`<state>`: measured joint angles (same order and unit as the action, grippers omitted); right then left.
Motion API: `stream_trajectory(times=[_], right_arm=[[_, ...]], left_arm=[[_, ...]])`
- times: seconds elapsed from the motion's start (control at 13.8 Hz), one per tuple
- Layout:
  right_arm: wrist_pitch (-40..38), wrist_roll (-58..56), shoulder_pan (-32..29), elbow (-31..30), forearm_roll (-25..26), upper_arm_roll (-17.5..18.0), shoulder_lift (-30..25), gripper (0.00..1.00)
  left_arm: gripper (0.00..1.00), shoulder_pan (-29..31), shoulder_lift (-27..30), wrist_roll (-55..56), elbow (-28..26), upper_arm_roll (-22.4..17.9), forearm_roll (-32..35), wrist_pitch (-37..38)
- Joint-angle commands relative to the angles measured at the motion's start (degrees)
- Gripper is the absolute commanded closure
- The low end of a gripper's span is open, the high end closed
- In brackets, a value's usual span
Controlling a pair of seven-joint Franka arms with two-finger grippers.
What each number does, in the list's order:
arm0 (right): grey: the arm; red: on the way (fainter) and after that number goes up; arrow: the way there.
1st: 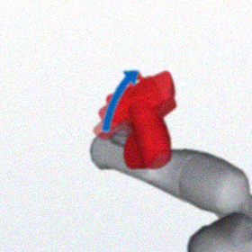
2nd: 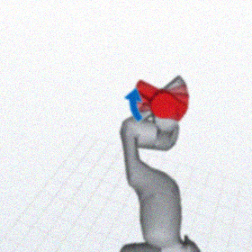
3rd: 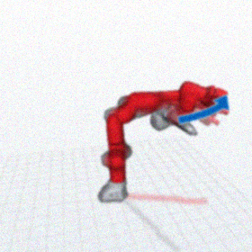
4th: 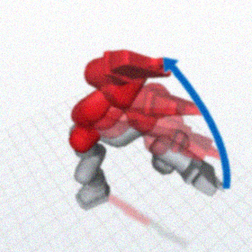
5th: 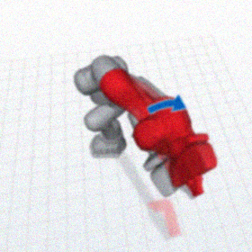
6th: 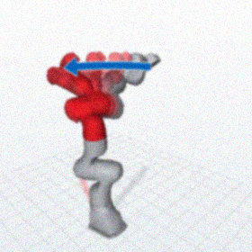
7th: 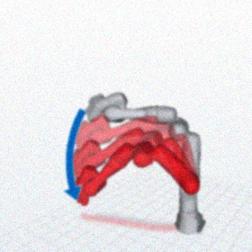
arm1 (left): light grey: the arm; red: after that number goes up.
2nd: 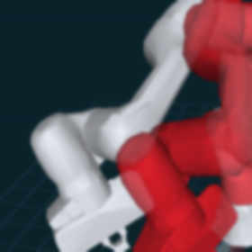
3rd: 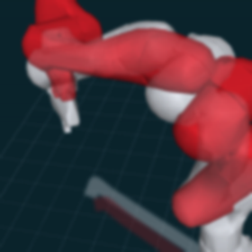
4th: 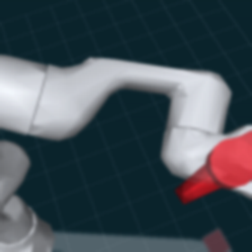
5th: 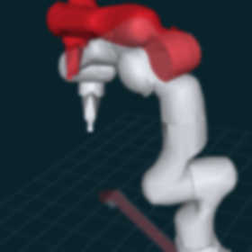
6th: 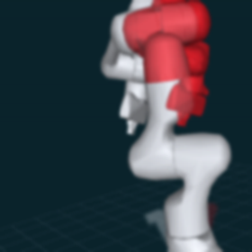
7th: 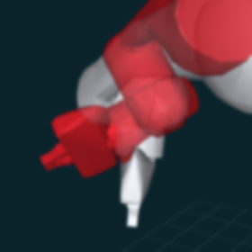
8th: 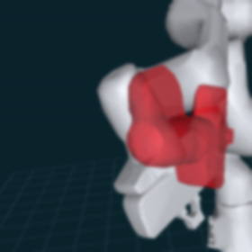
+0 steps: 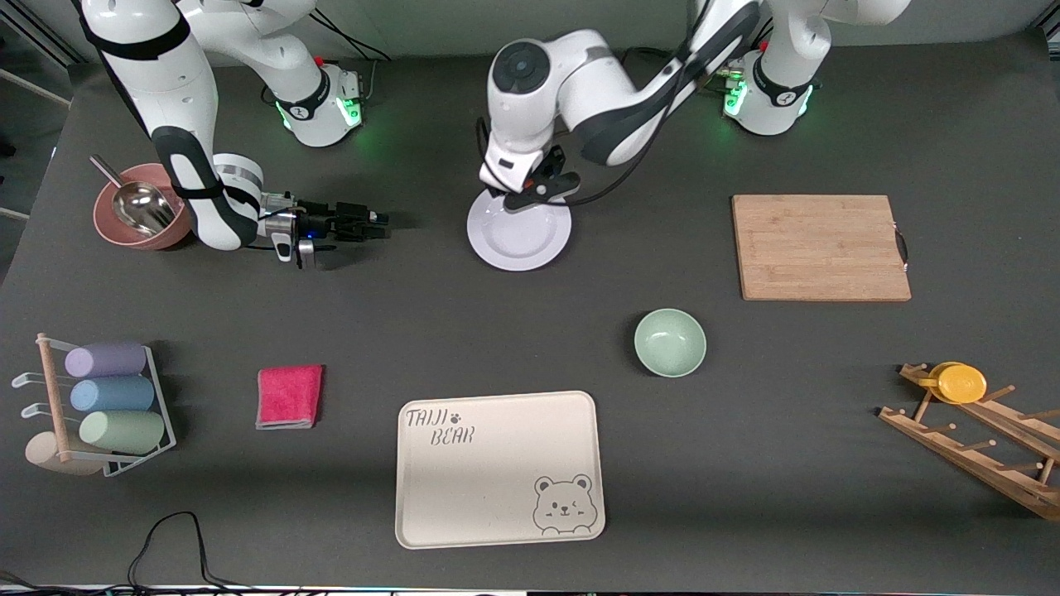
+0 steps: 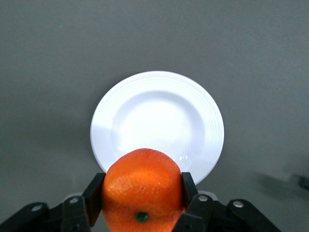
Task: Place orange and plate with both arms
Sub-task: 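Carry the orange onto the white plate with the left gripper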
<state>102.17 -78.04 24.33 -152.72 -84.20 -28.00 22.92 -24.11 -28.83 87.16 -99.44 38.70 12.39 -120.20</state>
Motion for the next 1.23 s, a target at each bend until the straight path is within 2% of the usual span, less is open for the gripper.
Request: stream_trajectory(times=[0.0, 0.07, 0.22, 0.36, 0.51, 0.58, 0.65, 0.72, 1.16], right_arm=[[-1.0, -1.4, 0.4, 0.6, -1.4, 0.0, 1.0, 0.58], [-1.0, -1.4, 0.4, 0.6, -1.4, 0.0, 1.0, 0.59], [-1.1, -1.4, 0.4, 0.6, -1.4, 0.0, 1.0, 0.68], [-1.0, -1.5, 0.4, 0.7, -1.4, 0.0, 1.0, 0.67], [-1.0, -1.7, 0.4, 0.8, -1.4, 0.0, 1.5, 0.65], [-1.0, -1.8, 0.4, 1.2, -1.4, 0.0, 1.9, 0.65], [-1.0, -1.8, 0.4, 1.3, -1.4, 0.0, 2.2, 0.65], [-1.1, -1.8, 0.4, 1.5, -1.4, 0.0, 2.4, 0.65], [-1.3, -4.0, 0.4, 2.0, -1.4, 0.0, 4.0, 0.65]], left_arm=[[0.87, -4.8, -11.2, 5.2, 7.8, -1.3, 8.6, -0.4], [0.87, -5.9, -12.7, 6.1, 7.7, -1.8, 10.5, -2.8], [0.87, -10.3, -14.8, 6.6, 7.5, -6.4, 11.3, -7.0], [0.87, -12.9, -15.6, 6.6, 7.4, -9.4, 10.8, -9.7], [0.84, -12.8, -16.0, 5.9, 7.3, -9.5, 10.7, -9.9], [0.67, -12.8, -16.0, 5.7, 7.3, -9.5, 10.8, -9.7], [0.24, -12.8, -16.0, 5.7, 7.2, -9.5, 10.9, -9.6], [0.0, -12.9, -16.0, 5.5, 7.2, -9.5, 11.4, -9.4], [0.0, -11.2, -14.2, 2.1, 7.2, -9.3, 10.8, -7.4]])
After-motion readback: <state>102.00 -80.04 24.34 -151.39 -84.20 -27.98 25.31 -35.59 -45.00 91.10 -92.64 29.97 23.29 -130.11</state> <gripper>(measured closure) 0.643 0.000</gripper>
